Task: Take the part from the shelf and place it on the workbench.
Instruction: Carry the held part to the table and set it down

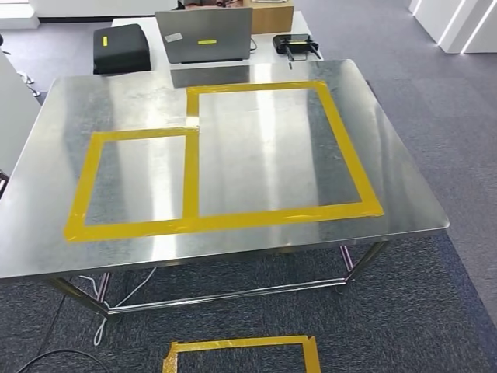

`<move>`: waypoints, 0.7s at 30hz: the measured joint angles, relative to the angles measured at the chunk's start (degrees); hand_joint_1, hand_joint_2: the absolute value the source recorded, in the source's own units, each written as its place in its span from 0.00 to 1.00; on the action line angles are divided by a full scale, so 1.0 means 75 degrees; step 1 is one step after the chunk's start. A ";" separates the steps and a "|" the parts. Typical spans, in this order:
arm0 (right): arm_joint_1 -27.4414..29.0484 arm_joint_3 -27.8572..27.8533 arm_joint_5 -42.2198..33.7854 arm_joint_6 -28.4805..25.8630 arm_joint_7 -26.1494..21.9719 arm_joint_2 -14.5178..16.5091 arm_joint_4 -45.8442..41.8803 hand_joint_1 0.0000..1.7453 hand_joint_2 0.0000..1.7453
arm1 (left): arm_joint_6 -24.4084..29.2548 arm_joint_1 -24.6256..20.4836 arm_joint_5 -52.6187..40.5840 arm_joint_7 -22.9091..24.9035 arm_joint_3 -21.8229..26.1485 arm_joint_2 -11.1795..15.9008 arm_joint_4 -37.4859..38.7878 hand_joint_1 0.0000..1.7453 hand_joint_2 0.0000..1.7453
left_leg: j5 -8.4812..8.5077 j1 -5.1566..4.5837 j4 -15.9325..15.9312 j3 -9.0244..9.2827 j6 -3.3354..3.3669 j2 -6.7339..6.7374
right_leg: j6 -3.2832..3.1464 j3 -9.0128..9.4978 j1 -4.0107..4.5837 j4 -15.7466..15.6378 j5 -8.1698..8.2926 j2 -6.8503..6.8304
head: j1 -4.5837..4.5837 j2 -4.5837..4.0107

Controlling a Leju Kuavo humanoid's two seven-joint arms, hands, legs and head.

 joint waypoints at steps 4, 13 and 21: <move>0.0032 -0.0001 -0.0019 0.0000 0.0014 0.0009 0.0001 0.00 1.00 | -0.0006 -0.0010 0.0007 0.0060 -0.0010 0.0028 0.0007 1.00 1.00 | -0.0066 0.0002 0.0441 -0.0033 -0.0154 0.0000 | -0.0106 0.0394 -0.0075 -0.0237 0.0035 -0.0009 | -0.0002 0.0000; 0.0004 -0.0008 0.0051 -0.0026 0.0007 0.0015 0.0017 0.00 1.00 | -0.0059 -0.0001 0.0019 0.0199 -0.0023 0.0067 0.0032 1.00 1.00 | 0.0397 0.0196 0.0542 -0.0997 -0.0440 0.0046 | 0.0047 0.1024 -0.0215 -0.0302 -0.0410 0.0019 | -0.0065 -0.0001; -0.0058 -0.0001 0.0074 -0.0016 0.0004 0.0015 0.0023 0.00 1.00 | -0.0151 -0.0096 -0.0153 0.0514 -0.0017 0.0111 0.0115 1.00 1.00 | 0.0685 0.0158 0.0251 -0.0962 -0.0240 0.0078 | -0.0066 0.1155 -0.0174 -0.0416 -0.0579 -0.0018 | -0.0055 -0.0003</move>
